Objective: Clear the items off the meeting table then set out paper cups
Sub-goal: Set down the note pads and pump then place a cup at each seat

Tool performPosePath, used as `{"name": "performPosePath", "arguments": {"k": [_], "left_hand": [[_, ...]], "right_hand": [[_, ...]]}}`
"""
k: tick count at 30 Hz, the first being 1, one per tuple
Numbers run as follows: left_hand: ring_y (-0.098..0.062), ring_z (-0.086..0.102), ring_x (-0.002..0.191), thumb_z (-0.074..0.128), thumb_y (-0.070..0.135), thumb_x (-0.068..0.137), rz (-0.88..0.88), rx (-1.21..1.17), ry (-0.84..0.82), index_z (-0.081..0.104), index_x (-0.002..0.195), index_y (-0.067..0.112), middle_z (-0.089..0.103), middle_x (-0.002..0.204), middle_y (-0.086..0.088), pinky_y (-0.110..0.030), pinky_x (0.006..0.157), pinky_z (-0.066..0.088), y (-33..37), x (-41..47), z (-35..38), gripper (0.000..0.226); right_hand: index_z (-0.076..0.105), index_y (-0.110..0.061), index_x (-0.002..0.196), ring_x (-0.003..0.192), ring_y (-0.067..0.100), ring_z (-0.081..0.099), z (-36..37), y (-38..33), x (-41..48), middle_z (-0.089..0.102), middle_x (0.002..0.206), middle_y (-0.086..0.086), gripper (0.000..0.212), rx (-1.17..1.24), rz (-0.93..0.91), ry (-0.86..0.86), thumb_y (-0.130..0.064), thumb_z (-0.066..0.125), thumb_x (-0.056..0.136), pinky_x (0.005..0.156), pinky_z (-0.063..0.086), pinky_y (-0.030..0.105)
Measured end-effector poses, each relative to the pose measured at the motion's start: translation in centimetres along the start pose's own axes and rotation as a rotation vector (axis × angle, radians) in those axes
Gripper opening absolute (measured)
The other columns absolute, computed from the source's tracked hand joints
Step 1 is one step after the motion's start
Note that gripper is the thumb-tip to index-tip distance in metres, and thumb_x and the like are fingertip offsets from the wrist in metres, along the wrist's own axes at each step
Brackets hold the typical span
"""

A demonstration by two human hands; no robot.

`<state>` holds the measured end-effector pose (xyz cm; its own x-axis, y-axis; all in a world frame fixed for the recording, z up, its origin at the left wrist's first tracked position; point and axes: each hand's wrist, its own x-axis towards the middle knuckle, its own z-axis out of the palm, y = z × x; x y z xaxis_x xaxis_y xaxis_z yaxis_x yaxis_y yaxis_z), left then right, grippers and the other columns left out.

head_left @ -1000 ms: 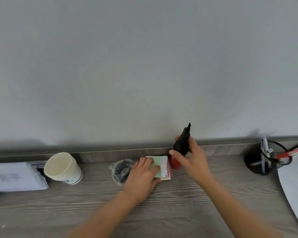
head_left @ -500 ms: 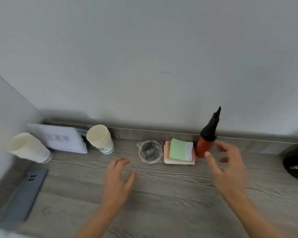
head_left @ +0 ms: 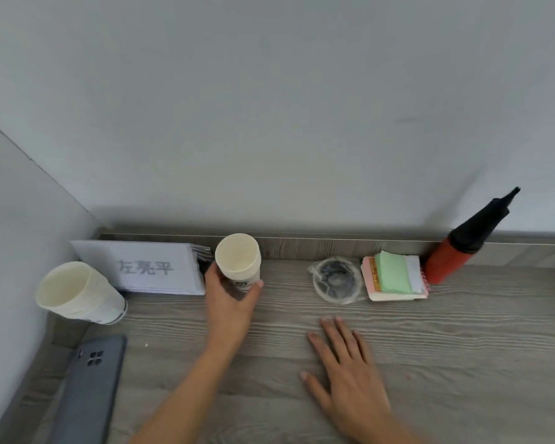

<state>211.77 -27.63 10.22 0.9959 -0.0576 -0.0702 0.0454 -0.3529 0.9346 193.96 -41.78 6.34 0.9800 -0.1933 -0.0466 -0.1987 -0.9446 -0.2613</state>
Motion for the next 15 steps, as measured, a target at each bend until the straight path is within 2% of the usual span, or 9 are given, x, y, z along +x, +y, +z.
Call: {"name": "performPosePath", "arguments": {"k": [2,4,8,11,13,15], "left_hand": [[-0.019,0.058,0.114,0.084,0.023,0.068,0.013,-0.034,-0.037,0.039,0.133,0.019,0.058,0.127,-0.001,-0.04,0.102,0.047,-0.2,1.2,0.2,0.08],[-0.017,0.055,0.116,0.085,0.023,0.067,0.043,-0.063,-0.043,0.039,0.136,0.018,0.057,0.127,0.002,-0.033,0.101,0.043,0.2,1.9,0.5,0.083],[-0.019,0.057,0.11,0.085,0.019,0.068,0.11,-0.063,-0.05,0.044,0.131,0.015,0.061,0.117,0.002,-0.023,0.088,0.039,1.3,2.6,0.7,0.075],[-0.017,0.059,0.108,0.087,0.021,0.065,0.236,0.003,-0.133,0.048,0.128,0.019,0.063,0.116,0.004,-0.019,0.085,0.04,1.7,1.8,-0.1,0.074],[-0.016,0.06,0.11,0.088,0.023,0.063,0.343,0.044,-0.189,0.048,0.128,0.021,0.062,0.12,0.006,-0.021,0.088,0.045,2.0,0.9,-0.8,0.077],[-0.015,0.057,0.12,0.086,0.03,0.062,0.465,0.079,-0.272,0.041,0.136,0.025,0.059,0.132,0.003,-0.032,0.098,0.048,2.8,-0.2,-1.7,0.087]], "right_hand": [[0.058,-0.029,0.132,0.139,0.023,0.04,-0.1,-0.2,0.2,0.048,0.149,0.001,0.061,-0.015,0.0,0.018,-0.064,0.049,0.083,0.111,0.023,0.042],[0.058,-0.03,0.131,0.139,0.022,0.041,-0.2,-0.4,0.1,0.047,0.148,-0.001,0.061,-0.012,0.011,0.015,-0.065,0.049,0.083,0.111,0.024,0.042],[0.055,-0.032,0.135,0.141,0.019,0.037,-0.3,-0.4,0.0,0.044,0.151,-0.003,0.06,-0.025,0.037,0.005,-0.066,0.046,0.085,0.111,0.024,0.041],[0.05,-0.033,0.137,0.143,0.016,0.034,-0.9,-1.1,-0.3,0.042,0.152,-0.006,0.061,-0.043,0.073,-0.015,-0.067,0.039,0.088,0.113,0.019,0.039],[0.048,-0.033,0.139,0.145,0.014,0.028,-1.1,-1.3,-0.4,0.037,0.154,-0.008,0.061,-0.031,0.083,0.005,-0.066,0.038,0.089,0.116,0.013,0.035],[0.051,-0.032,0.137,0.146,0.009,0.025,-1.4,-1.5,-0.5,0.035,0.154,-0.012,0.055,0.105,0.148,0.039,-0.06,0.044,0.09,0.12,0.01,0.03]]}}
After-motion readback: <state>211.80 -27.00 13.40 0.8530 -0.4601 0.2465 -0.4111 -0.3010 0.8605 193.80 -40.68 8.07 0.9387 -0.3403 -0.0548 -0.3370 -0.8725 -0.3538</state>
